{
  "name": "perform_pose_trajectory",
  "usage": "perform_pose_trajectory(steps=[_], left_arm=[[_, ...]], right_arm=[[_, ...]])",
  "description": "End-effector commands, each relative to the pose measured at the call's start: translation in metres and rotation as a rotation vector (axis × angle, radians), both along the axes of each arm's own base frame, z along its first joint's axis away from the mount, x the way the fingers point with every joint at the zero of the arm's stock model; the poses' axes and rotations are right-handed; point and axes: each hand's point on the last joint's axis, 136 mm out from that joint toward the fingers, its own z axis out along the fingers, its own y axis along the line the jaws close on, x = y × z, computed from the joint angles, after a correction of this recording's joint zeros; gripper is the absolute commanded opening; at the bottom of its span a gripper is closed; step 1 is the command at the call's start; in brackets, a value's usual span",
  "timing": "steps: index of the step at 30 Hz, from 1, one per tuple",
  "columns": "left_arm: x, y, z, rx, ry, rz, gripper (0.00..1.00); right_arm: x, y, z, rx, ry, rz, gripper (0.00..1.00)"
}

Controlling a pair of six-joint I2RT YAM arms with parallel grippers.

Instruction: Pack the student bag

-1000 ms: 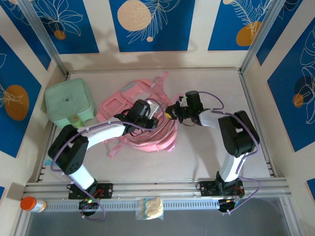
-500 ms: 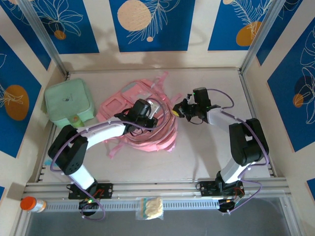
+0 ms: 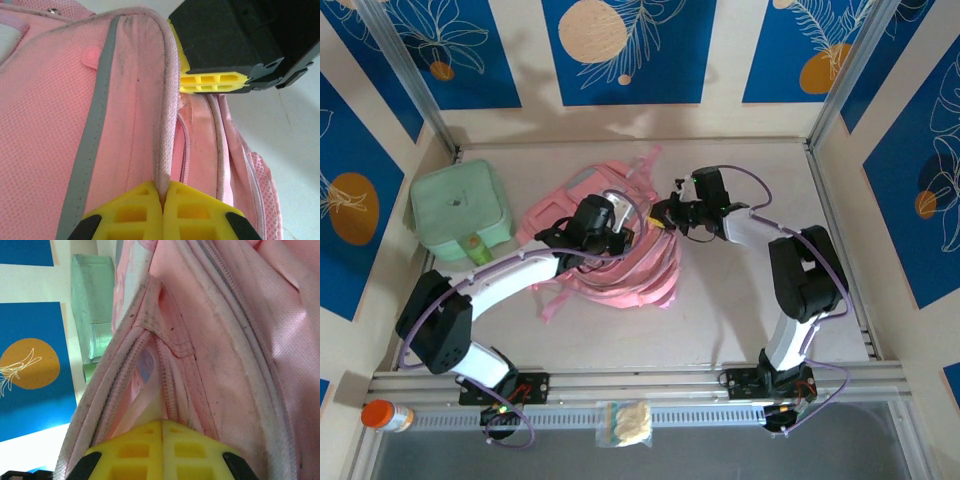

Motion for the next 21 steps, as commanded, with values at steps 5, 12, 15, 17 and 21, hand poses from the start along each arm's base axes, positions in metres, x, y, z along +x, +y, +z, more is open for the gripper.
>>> perform_pose_trajectory(steps=[5, 12, 15, 17, 21], left_arm=[[0.004, 0.000, 0.031, -0.115, -0.059, 0.027, 0.00], [0.014, 0.009, 0.042, -0.138, -0.081, 0.082, 0.00], [0.017, 0.016, 0.052, -0.134, -0.111, 0.089, 0.00], [0.019, 0.020, 0.054, -0.108, -0.114, 0.082, 0.00], [0.012, 0.018, 0.063, -0.112, -0.151, 0.018, 0.00]], right_arm=[[-0.004, 0.024, -0.006, 0.019, -0.031, 0.097, 0.00], [-0.011, 0.011, 0.003, -0.035, -0.067, 0.070, 0.00], [-0.008, -0.010, 0.000, -0.059, -0.044, 0.021, 0.06], [-0.007, -0.018, 0.004, -0.072, -0.043, 0.014, 0.08], [-0.002, -0.031, 0.013, -0.081, -0.042, -0.002, 0.21]])
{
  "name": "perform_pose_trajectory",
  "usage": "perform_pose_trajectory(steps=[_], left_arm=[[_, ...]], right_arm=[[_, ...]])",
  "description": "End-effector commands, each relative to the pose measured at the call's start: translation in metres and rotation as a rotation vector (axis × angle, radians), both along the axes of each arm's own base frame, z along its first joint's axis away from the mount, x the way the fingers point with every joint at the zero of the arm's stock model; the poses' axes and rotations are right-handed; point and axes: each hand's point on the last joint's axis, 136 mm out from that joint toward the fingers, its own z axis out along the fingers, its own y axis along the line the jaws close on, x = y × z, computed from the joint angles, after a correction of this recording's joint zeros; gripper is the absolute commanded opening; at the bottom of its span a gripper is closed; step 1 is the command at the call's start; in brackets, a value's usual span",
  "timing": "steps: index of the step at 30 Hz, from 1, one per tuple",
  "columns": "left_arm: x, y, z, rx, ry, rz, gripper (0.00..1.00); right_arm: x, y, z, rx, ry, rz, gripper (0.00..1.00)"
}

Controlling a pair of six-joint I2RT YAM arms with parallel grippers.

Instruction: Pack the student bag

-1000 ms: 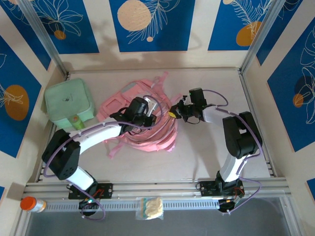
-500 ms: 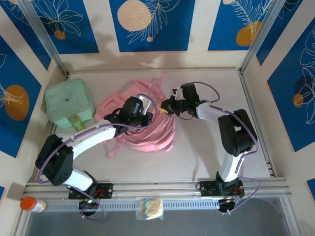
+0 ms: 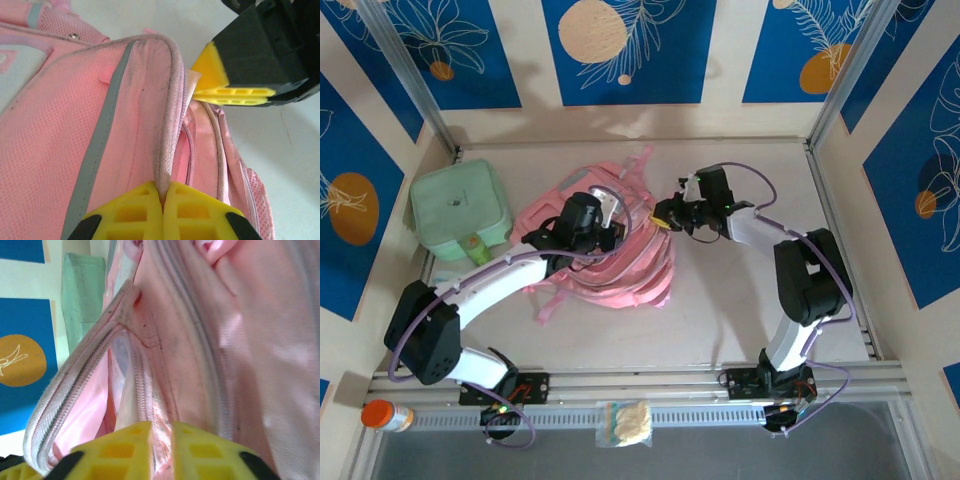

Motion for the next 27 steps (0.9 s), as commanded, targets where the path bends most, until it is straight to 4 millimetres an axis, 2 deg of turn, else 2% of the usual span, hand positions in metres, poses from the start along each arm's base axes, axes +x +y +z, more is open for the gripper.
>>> perform_pose_trajectory(steps=[1, 5, 9, 13, 16, 20, 23, 27], left_arm=[[0.003, -0.004, 0.041, -0.052, -0.100, -0.052, 0.00], [0.004, -0.008, 0.041, -0.031, -0.086, -0.084, 0.00], [0.005, -0.006, 0.054, -0.050, -0.124, -0.070, 0.00], [0.005, -0.009, 0.057, -0.053, -0.128, -0.090, 0.00], [0.007, -0.009, 0.058, -0.054, -0.129, -0.084, 0.00], [0.008, -0.009, 0.063, -0.068, -0.143, -0.076, 0.00], [0.013, -0.006, 0.070, -0.073, -0.162, -0.044, 0.00], [0.021, -0.005, 0.078, -0.102, -0.178, -0.002, 0.00]], right_arm=[[-0.002, -0.009, 0.013, 0.010, 0.003, 0.017, 0.24], [0.002, 0.000, 0.027, 0.085, -0.017, 0.054, 0.33], [0.002, 0.009, 0.031, 0.132, -0.008, 0.095, 0.29], [-0.004, 0.021, 0.032, 0.128, -0.013, 0.143, 0.25], [0.002, 0.025, 0.020, 0.101, 0.031, 0.142, 0.24], [0.003, 0.033, 0.023, 0.125, 0.016, 0.170, 0.13], [-0.001, 0.032, 0.018, 0.116, 0.040, 0.168, 0.00], [-0.013, 0.035, 0.020, 0.141, 0.045, 0.183, 0.00]])
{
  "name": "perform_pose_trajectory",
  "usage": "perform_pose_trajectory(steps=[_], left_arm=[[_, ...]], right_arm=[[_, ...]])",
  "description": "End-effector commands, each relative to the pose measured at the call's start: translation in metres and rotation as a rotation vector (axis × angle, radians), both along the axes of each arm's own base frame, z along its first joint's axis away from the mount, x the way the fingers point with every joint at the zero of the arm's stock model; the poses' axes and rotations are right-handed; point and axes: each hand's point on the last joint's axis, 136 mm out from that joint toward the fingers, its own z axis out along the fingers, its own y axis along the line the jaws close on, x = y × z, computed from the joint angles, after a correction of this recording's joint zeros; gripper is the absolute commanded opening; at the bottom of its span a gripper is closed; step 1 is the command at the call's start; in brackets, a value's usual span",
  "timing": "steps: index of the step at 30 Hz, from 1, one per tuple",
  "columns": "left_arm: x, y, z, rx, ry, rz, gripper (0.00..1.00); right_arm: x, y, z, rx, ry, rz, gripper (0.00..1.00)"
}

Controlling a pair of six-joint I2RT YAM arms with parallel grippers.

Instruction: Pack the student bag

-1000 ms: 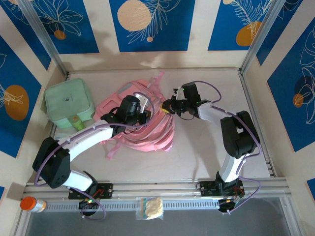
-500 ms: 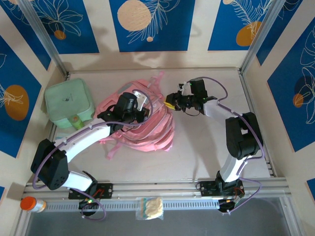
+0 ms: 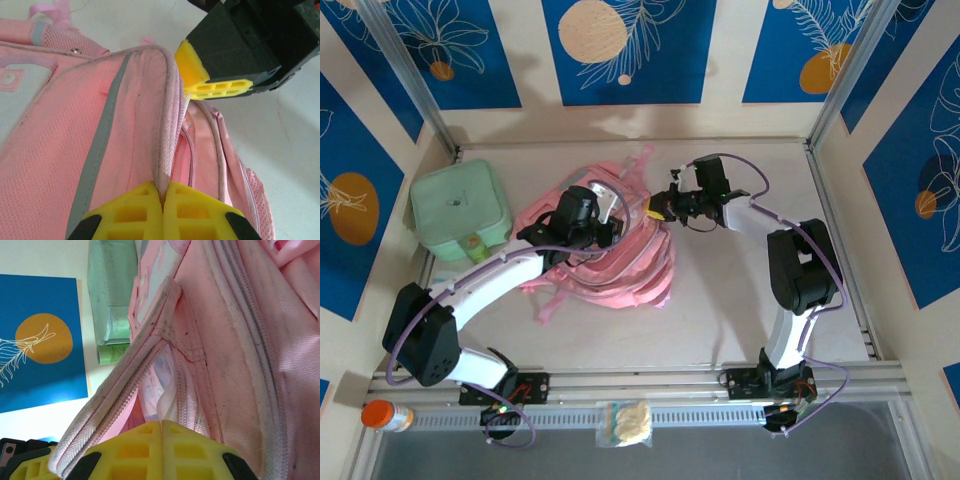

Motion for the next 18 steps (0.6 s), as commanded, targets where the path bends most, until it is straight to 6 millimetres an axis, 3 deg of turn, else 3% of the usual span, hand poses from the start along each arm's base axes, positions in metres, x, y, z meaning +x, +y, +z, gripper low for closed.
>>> perform_pose_trajectory(steps=[1, 6, 12, 18], left_arm=[[0.021, -0.004, 0.066, -0.132, -0.151, 0.053, 0.00], [0.025, -0.010, 0.079, -0.244, -0.177, 0.080, 0.00], [0.029, -0.013, 0.079, -0.272, -0.166, 0.096, 0.00], [0.028, -0.026, 0.074, -0.332, -0.135, 0.069, 0.00]], right_arm=[[-0.023, 0.011, 0.002, 0.040, 0.034, 0.063, 0.00], [-0.043, 0.031, -0.003, 0.051, 0.054, 0.106, 0.00], [-0.057, 0.045, 0.008, 0.167, 0.079, 0.096, 0.00], [-0.071, 0.074, 0.015, 0.194, 0.066, 0.161, 0.00]])
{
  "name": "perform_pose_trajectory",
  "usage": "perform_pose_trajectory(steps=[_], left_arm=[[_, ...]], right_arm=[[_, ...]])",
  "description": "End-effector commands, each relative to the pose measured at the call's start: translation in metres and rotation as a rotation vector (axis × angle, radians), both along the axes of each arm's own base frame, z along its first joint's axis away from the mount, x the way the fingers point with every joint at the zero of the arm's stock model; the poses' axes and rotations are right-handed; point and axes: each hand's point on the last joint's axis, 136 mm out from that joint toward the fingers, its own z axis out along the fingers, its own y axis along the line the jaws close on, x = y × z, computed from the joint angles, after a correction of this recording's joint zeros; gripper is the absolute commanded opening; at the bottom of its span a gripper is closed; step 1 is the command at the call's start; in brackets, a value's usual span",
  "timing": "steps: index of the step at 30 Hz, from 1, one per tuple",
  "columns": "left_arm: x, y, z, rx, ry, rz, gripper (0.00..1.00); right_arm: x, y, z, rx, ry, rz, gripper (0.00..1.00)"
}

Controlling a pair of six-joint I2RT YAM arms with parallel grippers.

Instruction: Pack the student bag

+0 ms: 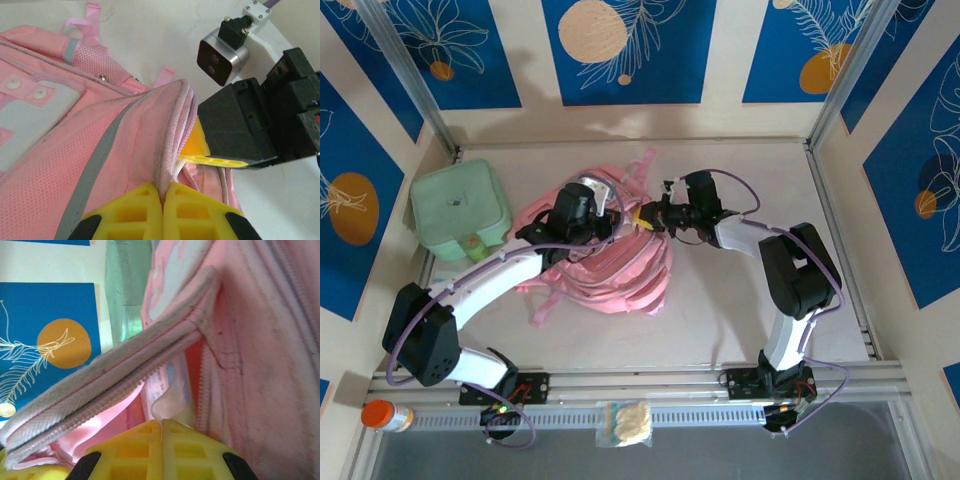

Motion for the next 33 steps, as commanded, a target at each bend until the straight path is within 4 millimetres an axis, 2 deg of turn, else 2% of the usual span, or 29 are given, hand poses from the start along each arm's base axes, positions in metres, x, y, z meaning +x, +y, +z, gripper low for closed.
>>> perform_pose_trajectory(steps=[1, 4, 6, 10, 13, 17, 20, 22, 26, 27, 30, 33], left_arm=[[0.015, -0.028, 0.062, -0.219, -0.167, -0.040, 0.00], [0.013, -0.029, 0.059, -0.221, -0.159, -0.045, 0.00], [0.012, -0.030, 0.056, -0.222, -0.147, -0.052, 0.00], [0.009, -0.034, 0.043, -0.226, -0.112, -0.068, 0.00], [0.003, -0.043, 0.032, -0.246, -0.073, -0.110, 0.00], [-0.012, -0.038, -0.003, -0.192, 0.010, -0.126, 0.00], [-0.024, -0.031, -0.040, -0.122, 0.090, -0.137, 0.00], [-0.030, -0.026, -0.061, -0.065, 0.137, -0.148, 0.00], [-0.039, -0.012, -0.091, 0.062, 0.212, -0.145, 0.00], [-0.040, -0.004, -0.097, 0.103, 0.224, -0.121, 0.00], [-0.042, 0.006, -0.105, 0.157, 0.234, -0.100, 0.01], [-0.043, 0.004, -0.106, 0.160, 0.240, -0.115, 0.13]], right_arm=[[-0.051, 0.047, 0.020, 0.085, 0.026, 0.207, 0.00], [-0.050, 0.057, 0.020, 0.117, 0.024, 0.220, 0.00], [-0.052, 0.064, 0.012, 0.107, 0.033, 0.213, 0.00], [-0.049, 0.068, -0.024, 0.036, 0.087, 0.193, 0.00], [-0.048, 0.069, -0.032, 0.068, 0.102, 0.191, 0.00], [-0.045, 0.058, -0.039, 0.028, 0.096, 0.161, 0.00], [-0.046, 0.052, -0.042, 0.032, 0.117, 0.160, 0.00], [-0.044, 0.051, -0.041, 0.048, 0.124, 0.166, 0.00], [-0.039, 0.039, -0.034, 0.044, 0.119, 0.136, 0.00], [-0.038, 0.033, -0.029, 0.036, 0.104, 0.121, 0.01], [-0.036, 0.014, -0.018, -0.008, 0.076, 0.083, 0.17], [-0.034, -0.009, -0.011, -0.048, 0.058, 0.054, 0.30]])
